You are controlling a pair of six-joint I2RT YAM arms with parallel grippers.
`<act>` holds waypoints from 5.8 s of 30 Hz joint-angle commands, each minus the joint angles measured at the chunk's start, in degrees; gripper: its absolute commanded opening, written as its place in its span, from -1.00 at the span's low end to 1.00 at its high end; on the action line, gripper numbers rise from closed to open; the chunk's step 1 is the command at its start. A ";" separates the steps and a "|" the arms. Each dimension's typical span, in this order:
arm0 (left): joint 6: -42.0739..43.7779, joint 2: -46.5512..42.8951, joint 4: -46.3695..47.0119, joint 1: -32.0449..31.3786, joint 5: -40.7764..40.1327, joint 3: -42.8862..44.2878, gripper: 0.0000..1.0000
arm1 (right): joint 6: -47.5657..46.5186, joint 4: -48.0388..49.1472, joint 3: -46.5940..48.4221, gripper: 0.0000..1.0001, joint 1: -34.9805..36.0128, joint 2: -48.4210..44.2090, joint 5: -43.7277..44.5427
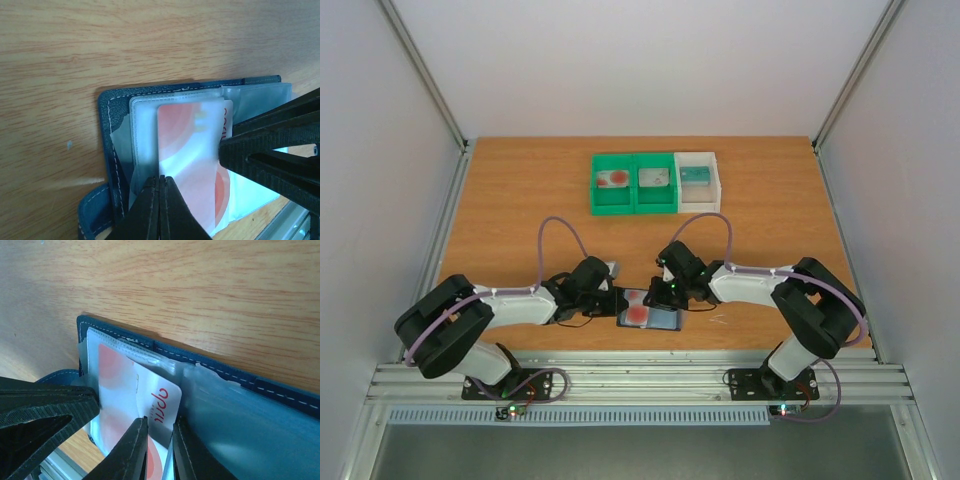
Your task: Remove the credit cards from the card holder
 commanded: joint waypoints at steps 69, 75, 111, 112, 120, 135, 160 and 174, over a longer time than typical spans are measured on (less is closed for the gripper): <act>5.97 -34.98 -5.89 0.02 29.72 -1.63 -0.11 | -22.82 -25.58 7.53 -0.98 -5.32 -31.95 -36.12; 5.64 -35.56 -2.70 0.03 32.04 -2.19 -0.37 | -22.47 -25.20 7.14 -0.98 -5.30 -31.66 -36.51; -2.95 -35.28 13.10 -0.02 36.26 -6.19 -0.76 | -22.03 -24.05 5.80 -0.98 -4.57 -31.34 -40.83; -3.02 -35.28 13.08 -0.04 36.12 -6.19 -0.81 | -22.03 -24.13 5.80 -0.98 -4.52 -31.39 -40.88; -3.10 -35.18 11.58 0.01 34.80 -5.80 -0.99 | -22.07 -25.65 6.48 -0.81 -4.50 -32.14 -37.71; 6.35 -38.04 -18.49 0.16 10.18 5.82 -0.99 | -15.45 -31.84 10.11 0.74 -4.57 -37.53 -11.24; 9.05 -4.17 -8.29 14.09 -28.28 26.48 -0.99 | -15.36 -29.37 8.18 0.97 -4.61 -36.94 -5.41; 10.52 16.35 3.17 20.40 -29.46 40.80 -0.99 | -16.16 -29.56 8.98 0.97 -4.66 -35.17 -3.69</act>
